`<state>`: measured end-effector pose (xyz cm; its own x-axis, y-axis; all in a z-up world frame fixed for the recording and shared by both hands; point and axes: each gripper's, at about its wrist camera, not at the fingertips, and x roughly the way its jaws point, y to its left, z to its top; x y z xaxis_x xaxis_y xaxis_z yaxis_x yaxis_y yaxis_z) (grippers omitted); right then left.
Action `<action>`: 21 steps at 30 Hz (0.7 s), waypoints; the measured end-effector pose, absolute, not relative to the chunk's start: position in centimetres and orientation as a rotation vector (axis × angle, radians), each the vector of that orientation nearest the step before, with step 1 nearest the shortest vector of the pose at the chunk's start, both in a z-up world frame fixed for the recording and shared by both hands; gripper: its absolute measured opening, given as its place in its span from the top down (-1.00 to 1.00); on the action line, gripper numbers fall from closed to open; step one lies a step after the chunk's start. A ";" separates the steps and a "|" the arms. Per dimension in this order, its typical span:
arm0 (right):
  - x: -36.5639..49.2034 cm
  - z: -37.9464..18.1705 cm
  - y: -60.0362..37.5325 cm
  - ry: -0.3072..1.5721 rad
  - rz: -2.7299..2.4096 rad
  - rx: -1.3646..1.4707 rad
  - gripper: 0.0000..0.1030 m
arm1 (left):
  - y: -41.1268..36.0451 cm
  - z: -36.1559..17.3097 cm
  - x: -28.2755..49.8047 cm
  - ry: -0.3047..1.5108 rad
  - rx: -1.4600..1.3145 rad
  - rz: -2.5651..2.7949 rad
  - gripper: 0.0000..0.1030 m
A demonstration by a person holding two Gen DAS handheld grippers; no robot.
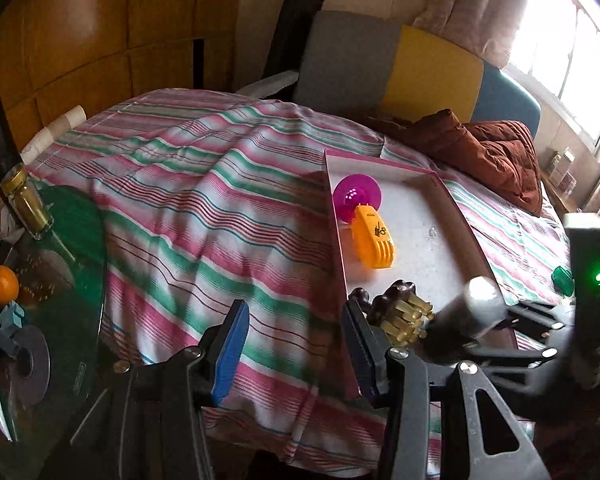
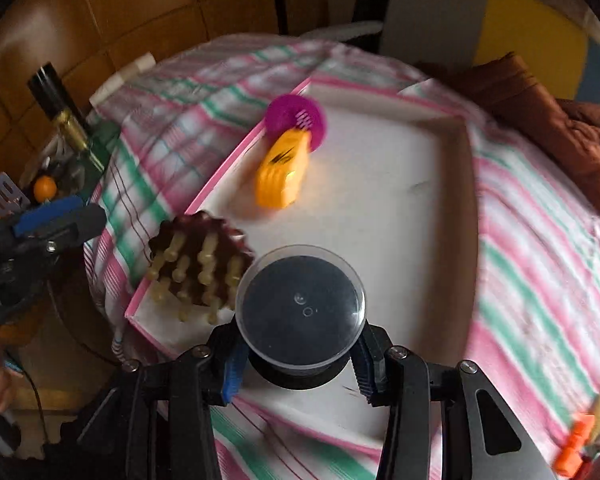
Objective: Organize rigid objects
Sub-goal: 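Carry the black canister into the tray and open the right gripper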
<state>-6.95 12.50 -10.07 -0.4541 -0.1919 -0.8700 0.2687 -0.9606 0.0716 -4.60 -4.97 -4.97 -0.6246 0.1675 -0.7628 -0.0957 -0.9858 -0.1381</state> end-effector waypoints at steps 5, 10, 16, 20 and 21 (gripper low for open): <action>-7.3 -10.6 11.8 0.104 -2.484 1.441 0.11 | -5.0 -5.1 -4.5 -0.127 -1.292 2.707 0.06; -7.2 -10.2 12.7 0.069 -2.506 1.424 -0.11 | -4.7 -4.9 -4.3 -0.104 -1.284 2.716 0.06; -5.8 -8.0 14.0 0.025 -2.575 1.338 -0.36 | -4.4 -4.5 -4.0 -0.086 -1.275 2.721 0.06; -4.6 -6.4 15.0 0.021 -2.627 1.278 -0.44 | -4.2 -3.9 -3.8 -0.063 -1.250 2.736 0.06; -4.4 -6.0 15.4 0.020 -2.644 1.263 -0.49 | -4.1 -3.7 -3.8 -0.058 -1.244 2.737 0.06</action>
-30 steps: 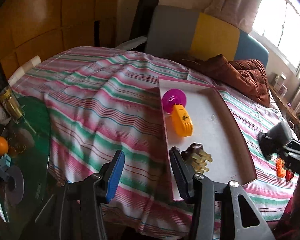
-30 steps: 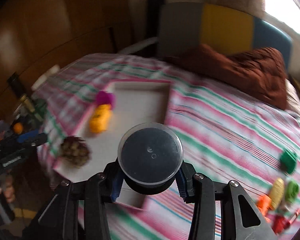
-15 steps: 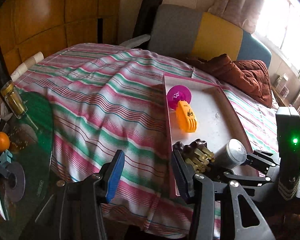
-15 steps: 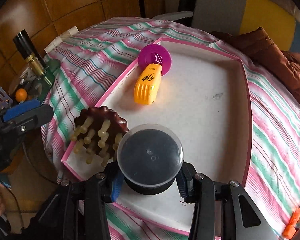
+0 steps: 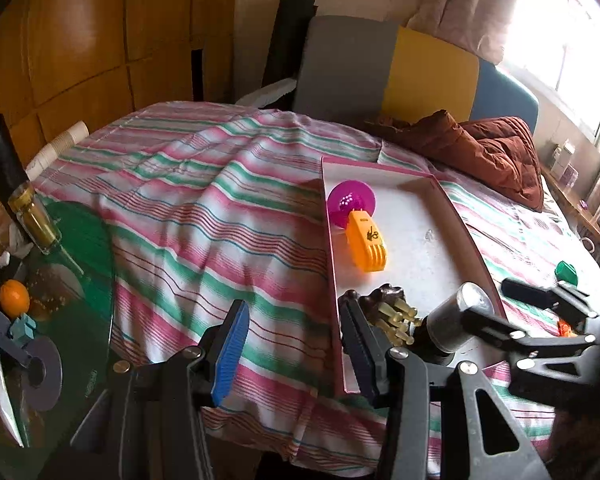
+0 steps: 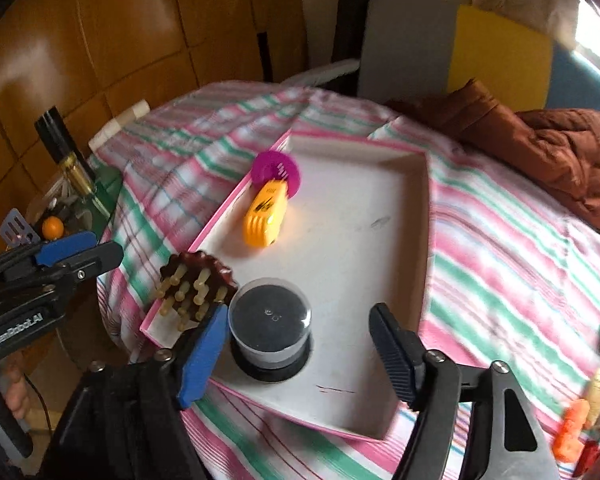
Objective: Organize rigid objects
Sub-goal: 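Carry the black canister into the tray and open the right gripper, then move both tools from the tray back toward the loose toys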
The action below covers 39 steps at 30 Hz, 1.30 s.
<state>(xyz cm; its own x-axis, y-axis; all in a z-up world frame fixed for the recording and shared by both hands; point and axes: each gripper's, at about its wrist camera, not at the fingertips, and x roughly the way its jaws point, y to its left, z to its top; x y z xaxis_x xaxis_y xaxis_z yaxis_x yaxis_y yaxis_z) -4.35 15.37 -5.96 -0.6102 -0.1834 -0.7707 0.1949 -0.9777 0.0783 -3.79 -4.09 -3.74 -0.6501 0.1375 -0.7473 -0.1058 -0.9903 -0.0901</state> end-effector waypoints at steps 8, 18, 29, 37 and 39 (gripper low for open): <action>-2.5 -3.5 20.7 -0.022 -2.783 1.212 -0.57 | -2.9 -3.3 -3.4 -0.010 -1.229 2.724 0.06; -0.6 -2.6 31.4 -0.025 -3.021 1.301 -0.58 | -1.7 -2.2 -3.0 0.026 -1.178 2.724 0.06; 5.0 -3.7 49.3 -0.458 -3.446 1.429 -0.58 | 0.2 -1.0 -3.3 0.069 -1.147 2.706 0.06; 9.3 -4.7 56.7 -1.196 -3.477 1.366 -0.59 | 5.9 0.4 -4.0 0.121 -1.099 2.598 0.06; 9.2 -4.8 56.7 -1.220 -3.441 1.372 -0.59 | 7.9 0.7 -4.0 0.141 -1.079 2.551 0.06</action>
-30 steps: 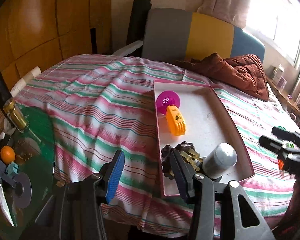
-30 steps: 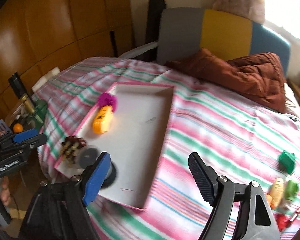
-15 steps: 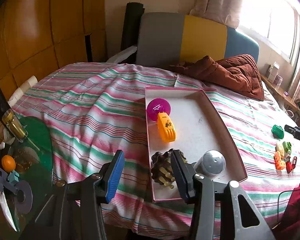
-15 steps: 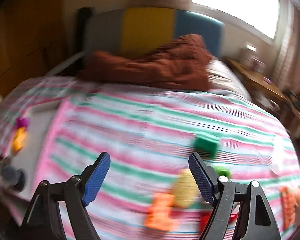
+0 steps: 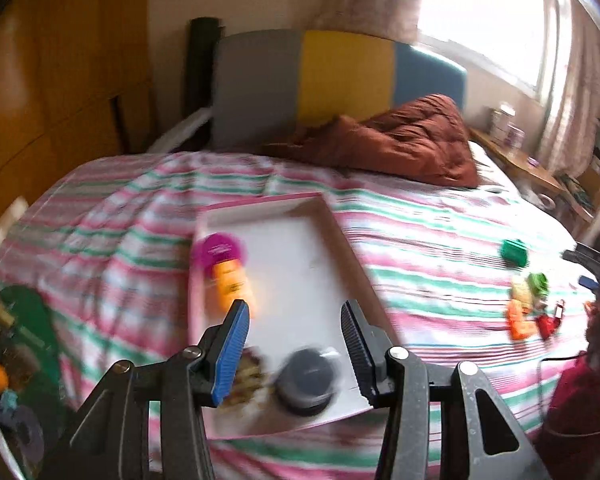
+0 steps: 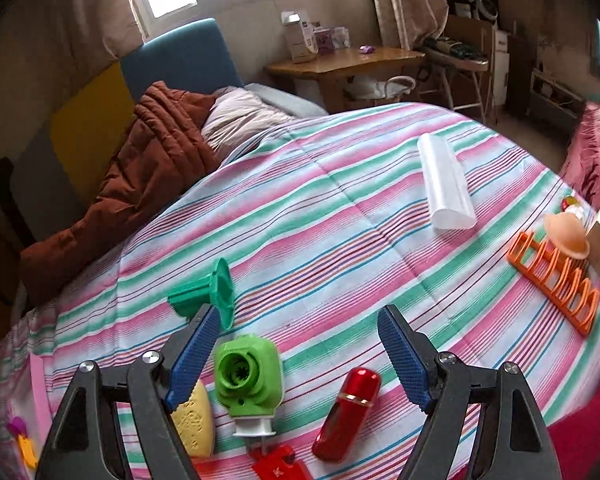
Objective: Organize rigid objects
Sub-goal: 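Move both tools from the tray back toward the loose toys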
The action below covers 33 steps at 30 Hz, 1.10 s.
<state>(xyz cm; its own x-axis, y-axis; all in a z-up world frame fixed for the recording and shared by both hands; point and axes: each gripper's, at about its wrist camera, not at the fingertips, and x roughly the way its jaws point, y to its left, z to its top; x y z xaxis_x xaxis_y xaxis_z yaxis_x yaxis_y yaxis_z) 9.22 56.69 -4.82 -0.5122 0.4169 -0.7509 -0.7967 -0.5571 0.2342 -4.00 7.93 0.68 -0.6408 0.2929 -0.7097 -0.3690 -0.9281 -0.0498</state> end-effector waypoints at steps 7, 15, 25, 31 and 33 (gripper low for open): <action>9.0 -5.1 55.6 0.759 2.115 -0.859 -0.69 | 16.1 0.2 -3.5 0.235 -1.072 2.347 0.06; 10.1 -5.0 56.3 0.833 2.085 -0.818 -0.70 | 24.0 -0.1 -3.9 0.267 -1.081 2.181 0.06; 12.4 -4.1 57.8 0.961 2.036 -0.676 -0.73 | 34.6 -1.3 -6.4 0.357 -1.125 2.018 -0.21; 12.9 -4.1 58.2 1.017 2.038 -0.651 -0.74 | 41.5 -2.7 -7.0 0.420 -1.125 1.924 -0.43; 13.1 -4.0 58.2 1.033 2.045 -0.642 -0.74 | 43.7 -3.4 -7.2 0.432 -1.138 1.886 -0.48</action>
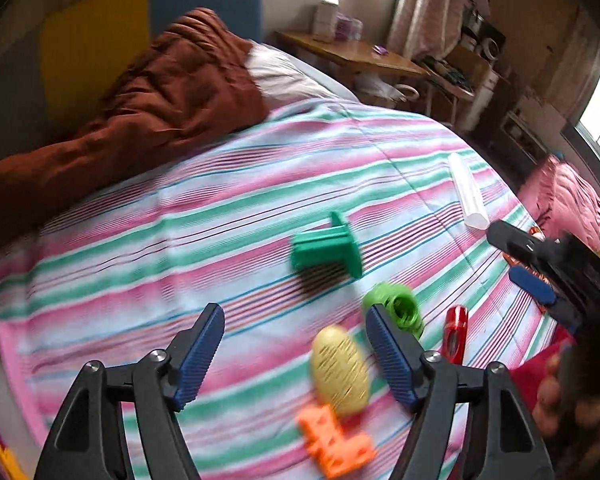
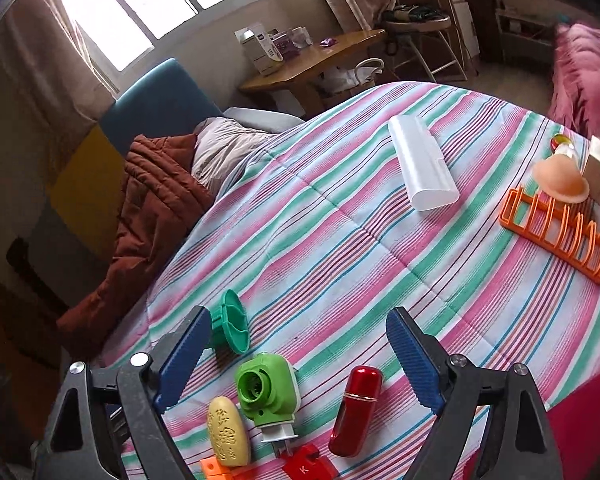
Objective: Organize rigid objects
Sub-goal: 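Move both tools from the tray back toward the loose toys, then grasp the teal spool by its shaft with the left gripper, then lift the teal spool with the left gripper while the right gripper grasps the lime green plug toy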
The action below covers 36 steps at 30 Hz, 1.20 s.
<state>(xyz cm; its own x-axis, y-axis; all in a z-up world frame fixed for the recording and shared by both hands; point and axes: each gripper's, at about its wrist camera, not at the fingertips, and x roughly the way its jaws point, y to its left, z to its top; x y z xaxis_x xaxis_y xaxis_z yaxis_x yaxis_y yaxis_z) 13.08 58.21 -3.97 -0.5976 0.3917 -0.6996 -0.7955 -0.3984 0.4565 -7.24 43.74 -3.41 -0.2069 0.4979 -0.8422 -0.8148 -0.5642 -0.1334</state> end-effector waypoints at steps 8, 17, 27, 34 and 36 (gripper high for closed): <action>13.4 -3.4 58.2 1.042 2.071 -0.607 -0.76 | 51.1 -6.4 -7.9 0.534 -1.155 1.835 -0.64; 12.3 -3.4 57.8 1.002 2.116 -0.650 -0.77 | 53.3 -10.1 -11.1 0.454 -1.289 1.864 -0.25; 10.4 -4.8 57.3 0.972 2.151 -0.785 -0.77 | 45.0 -8.8 -11.7 0.385 -1.219 1.992 -0.17; 7.8 -6.1 56.0 0.904 2.210 -0.928 -0.77 | 35.8 -9.1 -10.7 0.348 -1.236 2.108 -0.17; 7.6 -6.5 55.8 0.895 2.210 -0.950 -0.77 | 33.2 -9.5 -9.4 0.346 -1.253 2.123 -0.17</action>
